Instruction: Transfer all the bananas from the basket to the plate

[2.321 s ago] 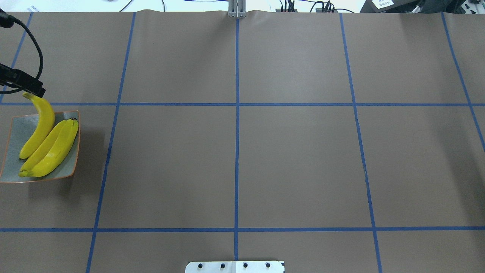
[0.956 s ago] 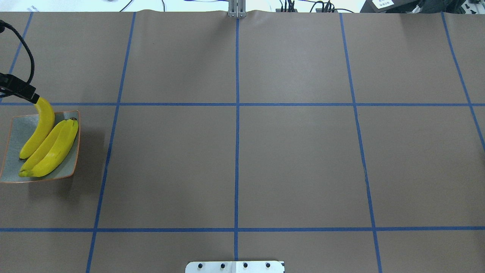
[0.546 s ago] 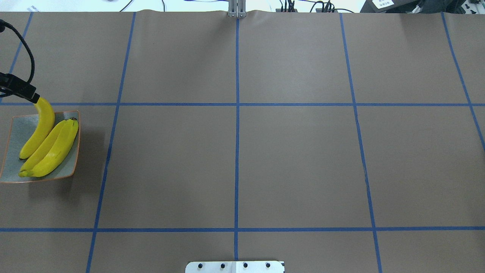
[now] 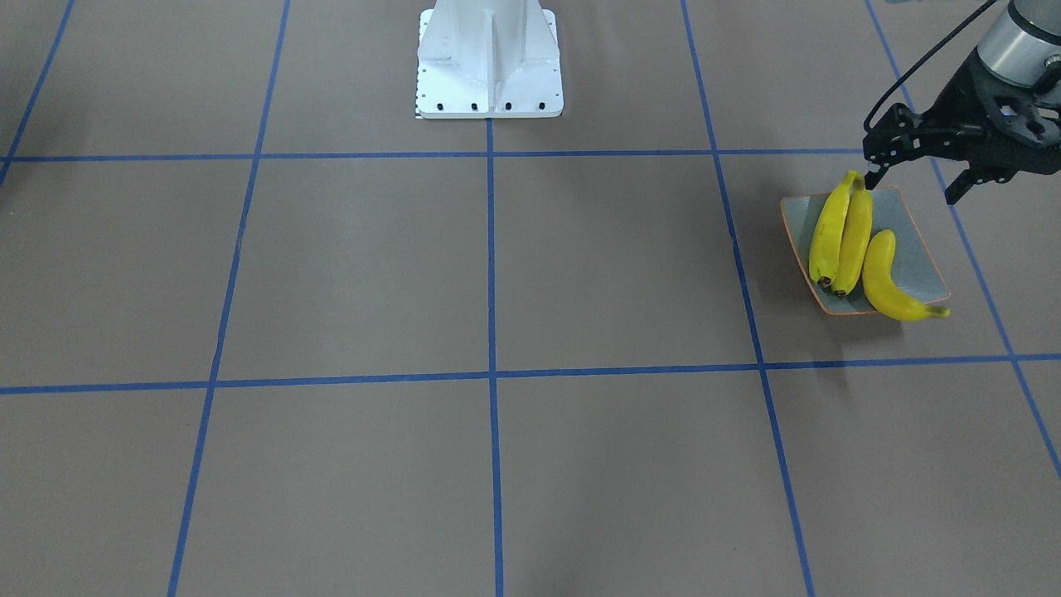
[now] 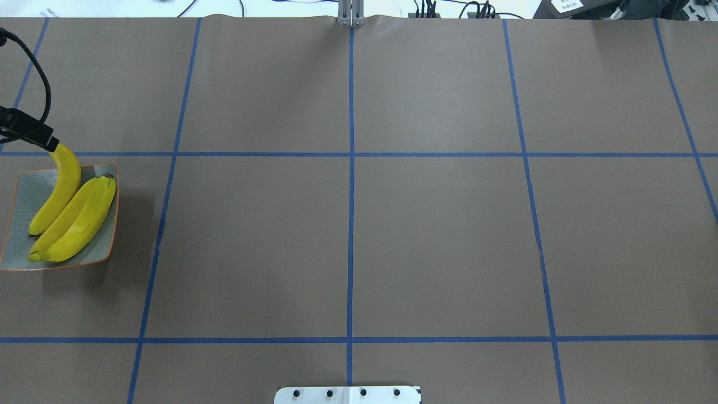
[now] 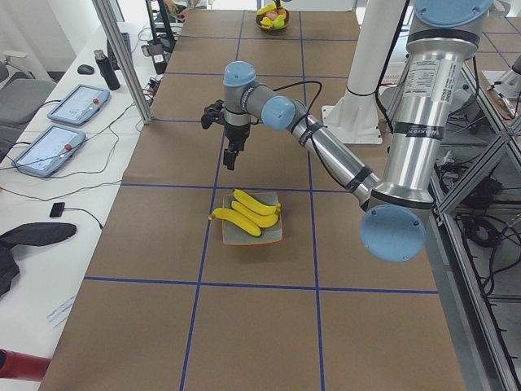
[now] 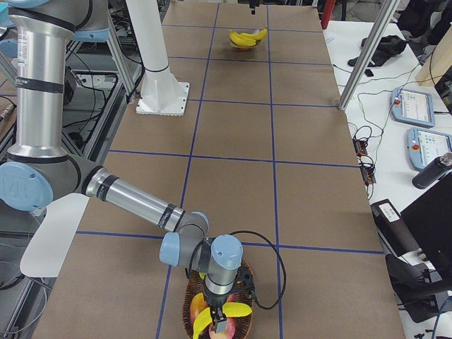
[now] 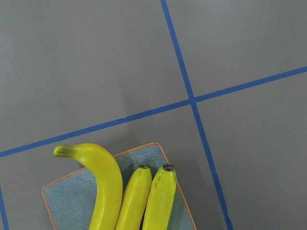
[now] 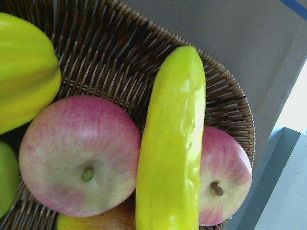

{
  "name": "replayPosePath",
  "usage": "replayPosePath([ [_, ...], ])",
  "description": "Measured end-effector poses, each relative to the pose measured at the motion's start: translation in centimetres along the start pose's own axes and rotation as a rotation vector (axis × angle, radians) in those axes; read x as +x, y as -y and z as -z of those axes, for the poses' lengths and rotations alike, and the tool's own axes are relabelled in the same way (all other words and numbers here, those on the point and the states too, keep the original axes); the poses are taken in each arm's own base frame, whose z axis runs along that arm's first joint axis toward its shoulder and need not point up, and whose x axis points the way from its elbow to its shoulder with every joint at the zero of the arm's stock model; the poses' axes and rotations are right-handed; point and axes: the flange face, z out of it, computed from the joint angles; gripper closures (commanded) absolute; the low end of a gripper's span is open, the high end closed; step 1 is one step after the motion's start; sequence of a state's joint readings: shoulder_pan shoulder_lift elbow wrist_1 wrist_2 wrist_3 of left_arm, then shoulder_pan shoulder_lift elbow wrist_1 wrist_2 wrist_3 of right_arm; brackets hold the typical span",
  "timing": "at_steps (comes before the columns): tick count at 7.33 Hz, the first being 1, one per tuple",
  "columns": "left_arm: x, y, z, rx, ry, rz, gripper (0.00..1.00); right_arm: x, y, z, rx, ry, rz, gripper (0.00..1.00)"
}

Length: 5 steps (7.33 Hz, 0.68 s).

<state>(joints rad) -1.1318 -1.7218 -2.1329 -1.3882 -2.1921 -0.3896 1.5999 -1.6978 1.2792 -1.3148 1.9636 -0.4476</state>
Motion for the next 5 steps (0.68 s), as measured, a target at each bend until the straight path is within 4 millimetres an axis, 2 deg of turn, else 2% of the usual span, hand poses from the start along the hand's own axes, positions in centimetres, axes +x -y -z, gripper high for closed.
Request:
replayPosePath([
  [2,0.01,-0.02,-0.04,-0.001,0.0,0.0,0.01,0.04,-0.02,-0.12,-0.002,0.001,0.002,0.94],
  [3,-0.01,-0.02,-0.04,-0.001,0.0,0.0,0.01,0.06,0.04,-0.08,-0.002,0.001,0.003,1.0],
  [5,-0.05,-0.05,-0.01,-0.001,0.0,0.001,0.01,0.1,0.47,0.21,0.003,0.001,0.007,1.0],
])
